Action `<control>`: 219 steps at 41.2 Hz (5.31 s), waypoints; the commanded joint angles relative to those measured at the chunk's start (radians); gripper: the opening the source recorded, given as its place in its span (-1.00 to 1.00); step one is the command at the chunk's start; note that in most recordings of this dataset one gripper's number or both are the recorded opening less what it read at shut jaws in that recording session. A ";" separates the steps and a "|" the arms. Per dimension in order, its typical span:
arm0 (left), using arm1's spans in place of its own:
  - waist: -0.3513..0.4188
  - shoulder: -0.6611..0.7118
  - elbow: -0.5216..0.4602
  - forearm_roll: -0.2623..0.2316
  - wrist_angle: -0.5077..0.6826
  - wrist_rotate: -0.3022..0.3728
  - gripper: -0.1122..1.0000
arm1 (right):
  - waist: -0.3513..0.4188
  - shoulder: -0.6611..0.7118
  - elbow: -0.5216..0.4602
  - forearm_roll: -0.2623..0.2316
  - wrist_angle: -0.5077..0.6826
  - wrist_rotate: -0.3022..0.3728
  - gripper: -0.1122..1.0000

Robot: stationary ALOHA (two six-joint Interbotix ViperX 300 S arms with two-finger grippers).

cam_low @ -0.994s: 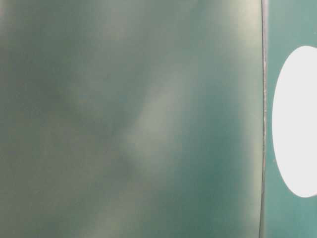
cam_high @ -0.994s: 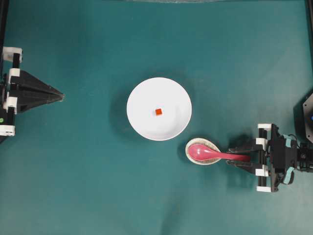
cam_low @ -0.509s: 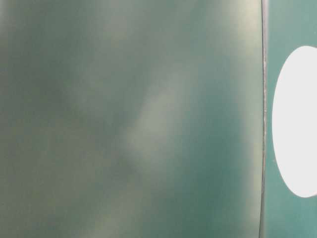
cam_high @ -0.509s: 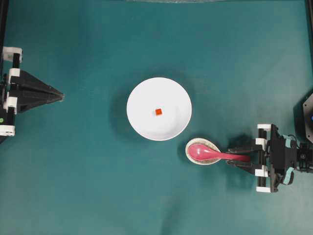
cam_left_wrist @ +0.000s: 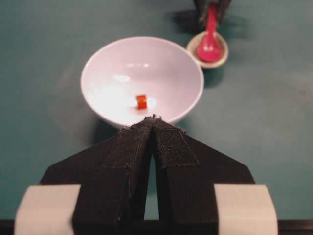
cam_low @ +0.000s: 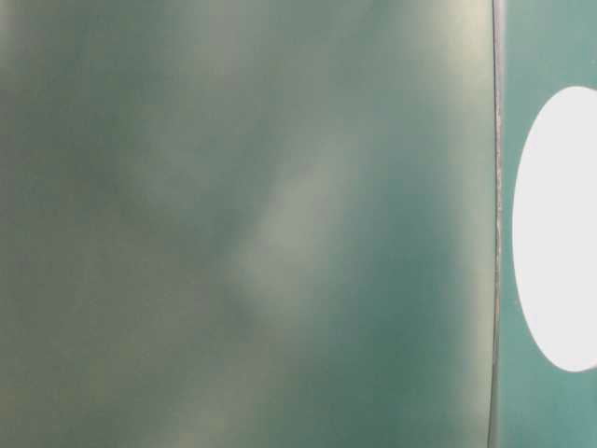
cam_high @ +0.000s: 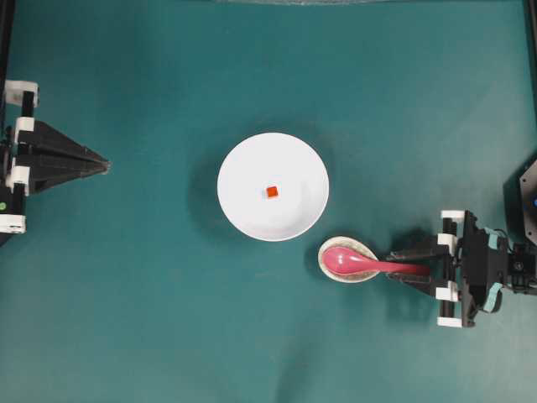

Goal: Grip the spoon and scoop the red block from the bowl with right arm.

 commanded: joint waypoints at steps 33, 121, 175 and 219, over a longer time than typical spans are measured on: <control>0.003 0.008 -0.017 0.003 -0.006 0.000 -0.80 | -0.002 -0.052 0.000 -0.009 -0.006 0.041 -0.10; 0.003 0.008 -0.017 0.003 -0.006 0.000 -0.80 | -0.069 -0.178 -0.005 -0.008 0.118 0.034 0.23; 0.003 0.008 -0.015 0.003 -0.014 0.000 -0.80 | 0.054 -0.018 -0.020 0.091 -0.005 0.080 0.24; 0.003 0.008 -0.018 0.003 -0.011 -0.002 -0.80 | 0.089 0.026 -0.018 0.087 -0.080 0.072 0.16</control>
